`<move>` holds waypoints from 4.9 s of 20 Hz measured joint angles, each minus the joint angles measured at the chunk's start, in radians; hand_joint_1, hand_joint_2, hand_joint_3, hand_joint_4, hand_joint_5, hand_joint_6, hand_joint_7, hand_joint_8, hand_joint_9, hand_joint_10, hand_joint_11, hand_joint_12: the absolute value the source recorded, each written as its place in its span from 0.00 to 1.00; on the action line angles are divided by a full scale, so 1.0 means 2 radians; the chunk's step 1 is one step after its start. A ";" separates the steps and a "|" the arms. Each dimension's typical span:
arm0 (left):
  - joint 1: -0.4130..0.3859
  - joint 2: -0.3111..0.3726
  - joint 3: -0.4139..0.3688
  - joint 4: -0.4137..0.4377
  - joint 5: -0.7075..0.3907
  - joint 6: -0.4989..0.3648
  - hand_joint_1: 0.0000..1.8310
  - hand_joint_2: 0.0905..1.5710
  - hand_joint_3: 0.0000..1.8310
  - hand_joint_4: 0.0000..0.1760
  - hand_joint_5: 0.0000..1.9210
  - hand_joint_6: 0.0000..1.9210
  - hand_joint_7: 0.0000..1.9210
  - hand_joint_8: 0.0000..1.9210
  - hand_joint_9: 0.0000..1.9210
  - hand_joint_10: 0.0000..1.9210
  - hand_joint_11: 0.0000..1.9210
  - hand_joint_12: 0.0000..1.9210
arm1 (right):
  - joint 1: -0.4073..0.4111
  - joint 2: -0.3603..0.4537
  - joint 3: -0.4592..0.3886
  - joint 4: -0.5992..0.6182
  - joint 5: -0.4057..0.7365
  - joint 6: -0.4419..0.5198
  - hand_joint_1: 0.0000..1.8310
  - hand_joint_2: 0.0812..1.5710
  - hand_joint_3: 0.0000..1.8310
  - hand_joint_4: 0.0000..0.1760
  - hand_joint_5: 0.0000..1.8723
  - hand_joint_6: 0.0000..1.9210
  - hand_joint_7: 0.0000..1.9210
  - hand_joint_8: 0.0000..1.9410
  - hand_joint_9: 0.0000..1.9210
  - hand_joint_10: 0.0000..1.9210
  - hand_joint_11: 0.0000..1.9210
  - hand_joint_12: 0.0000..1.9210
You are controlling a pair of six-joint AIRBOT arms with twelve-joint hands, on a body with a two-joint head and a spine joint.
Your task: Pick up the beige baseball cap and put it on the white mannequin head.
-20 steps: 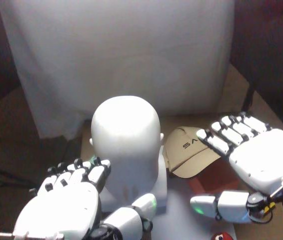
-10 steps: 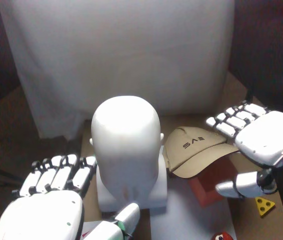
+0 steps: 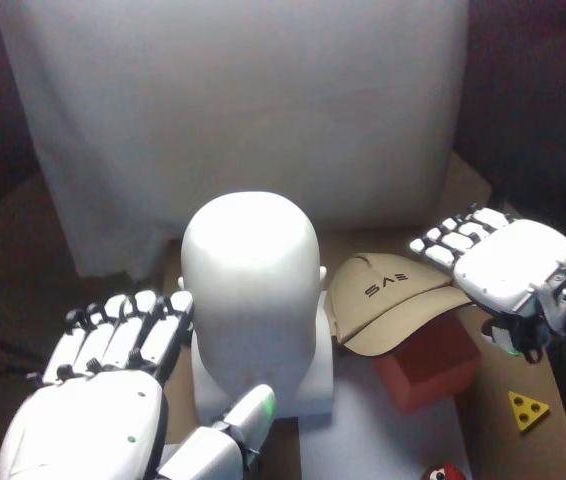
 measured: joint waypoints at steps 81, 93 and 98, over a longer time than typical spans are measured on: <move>0.065 -0.016 0.043 0.043 -0.002 -0.107 0.00 0.71 0.00 0.32 0.08 0.00 0.07 0.00 0.05 0.00 0.00 0.25 | 0.152 -0.154 0.283 -0.255 0.024 0.204 0.75 0.72 0.00 0.00 0.45 0.56 0.46 0.56 0.48 0.69 0.44 0.75; 0.092 -0.013 0.002 0.002 -0.003 -0.051 0.00 0.71 0.00 0.29 0.08 0.00 0.07 0.00 0.05 0.00 0.00 0.23 | 0.207 -0.167 0.210 -0.258 0.101 0.116 0.75 0.72 0.00 0.00 0.45 0.56 0.46 0.57 0.48 0.69 0.44 0.74; 0.099 -0.013 -0.005 0.021 -0.003 -0.052 0.00 0.71 0.00 0.28 0.08 0.00 0.07 0.00 0.05 0.00 0.00 0.23 | 0.199 -0.140 0.098 -0.235 0.131 0.066 0.75 0.72 0.00 0.00 0.44 0.56 0.46 0.56 0.49 0.69 0.44 0.74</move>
